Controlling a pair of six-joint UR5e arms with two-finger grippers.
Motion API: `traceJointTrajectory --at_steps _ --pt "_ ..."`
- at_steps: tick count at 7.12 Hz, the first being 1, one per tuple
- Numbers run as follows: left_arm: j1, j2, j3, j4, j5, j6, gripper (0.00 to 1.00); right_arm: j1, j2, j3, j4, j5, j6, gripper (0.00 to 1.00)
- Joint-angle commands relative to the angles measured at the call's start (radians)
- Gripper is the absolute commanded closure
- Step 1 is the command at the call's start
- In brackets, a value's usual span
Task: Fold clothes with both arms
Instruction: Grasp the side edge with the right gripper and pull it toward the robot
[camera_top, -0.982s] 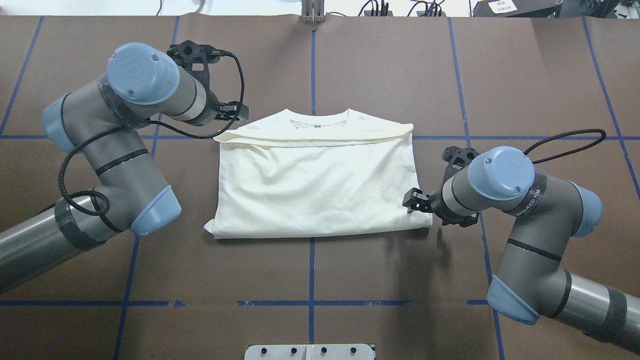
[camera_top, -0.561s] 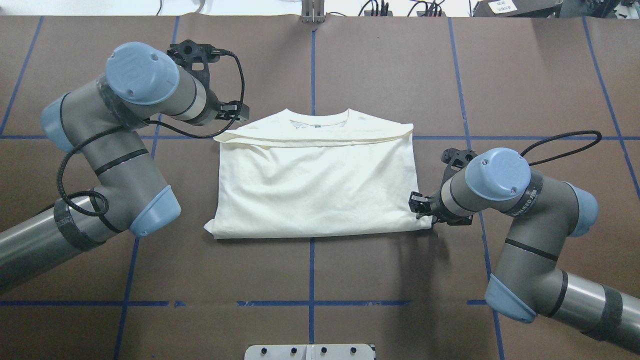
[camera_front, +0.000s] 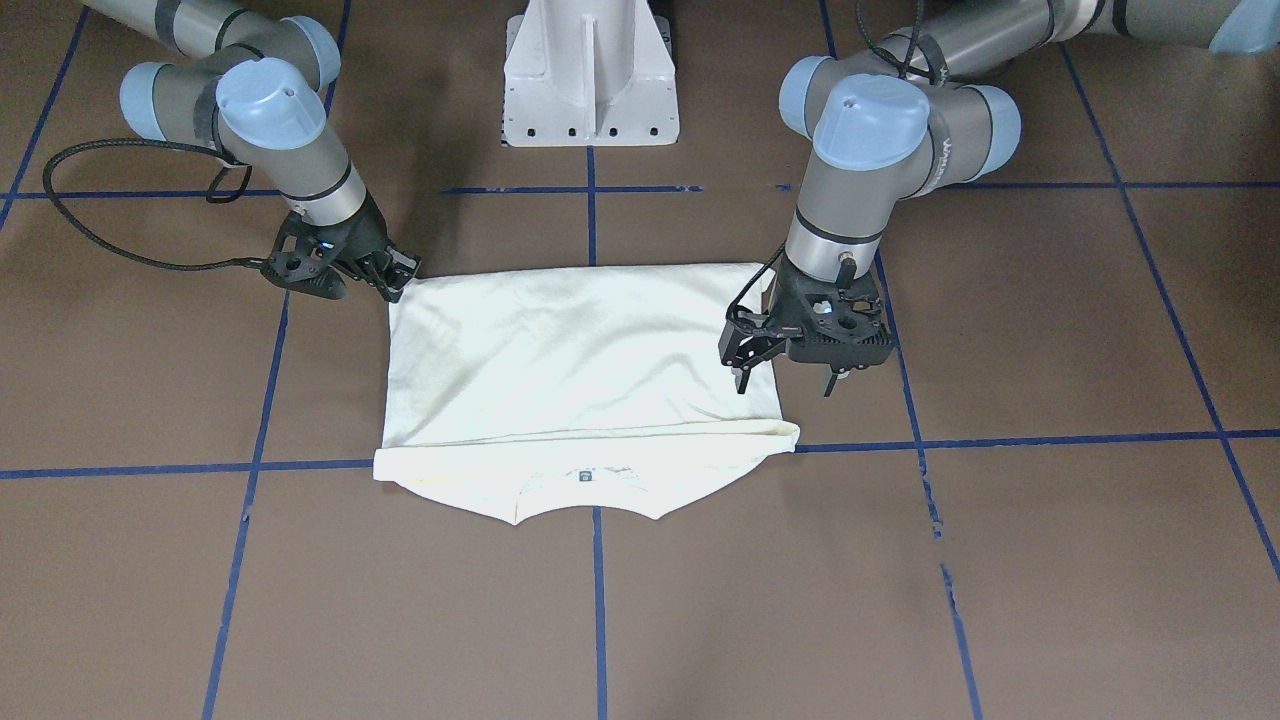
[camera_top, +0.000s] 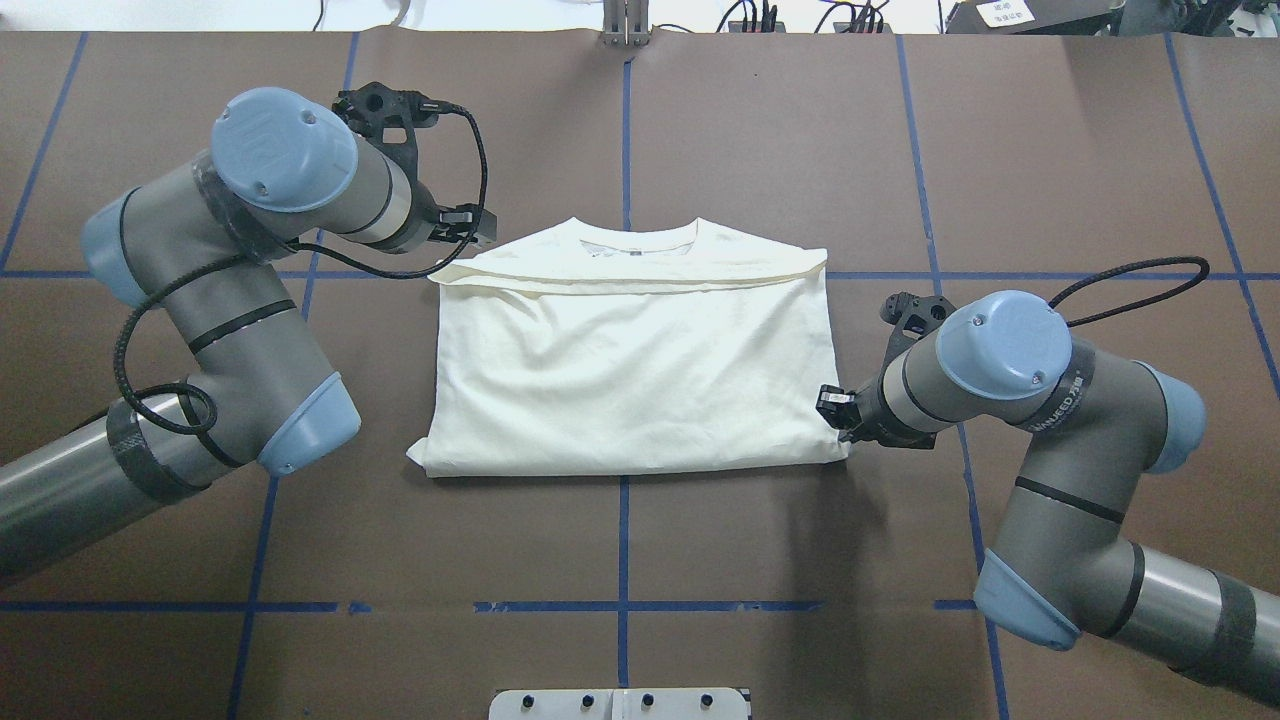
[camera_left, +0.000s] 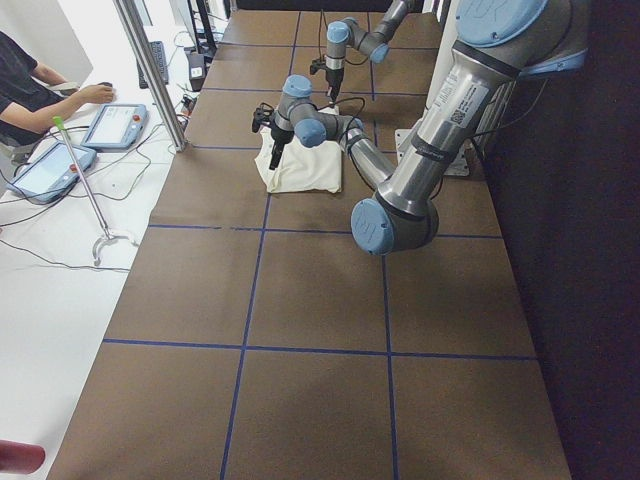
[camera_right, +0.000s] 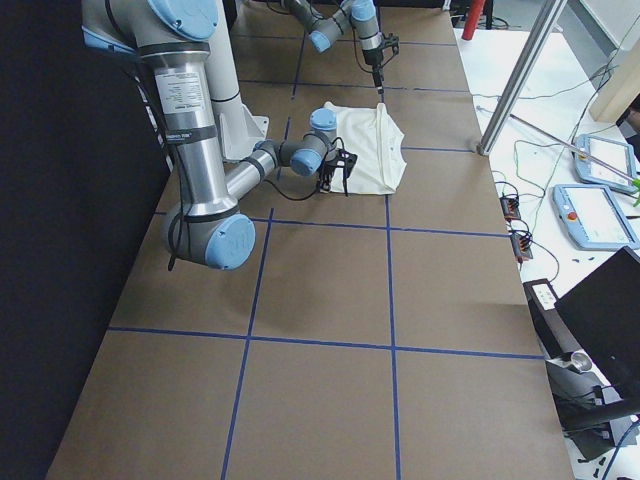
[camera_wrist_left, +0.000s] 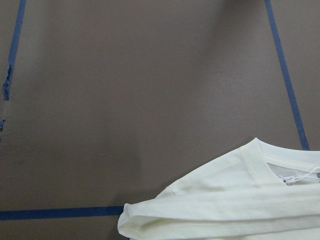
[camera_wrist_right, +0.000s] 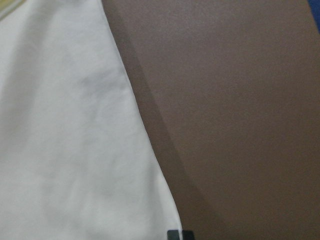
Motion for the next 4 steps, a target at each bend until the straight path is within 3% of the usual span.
traceJointTrajectory --at_steps 1,4 --pt "0.002 0.001 -0.002 0.0 0.002 -0.001 0.0 -0.063 -0.148 0.147 0.0 0.019 0.004 1.0" --pt "0.0 0.004 -0.006 0.0 0.006 -0.001 0.0 -0.303 -0.233 0.259 0.0 -0.001 0.163 1.0"
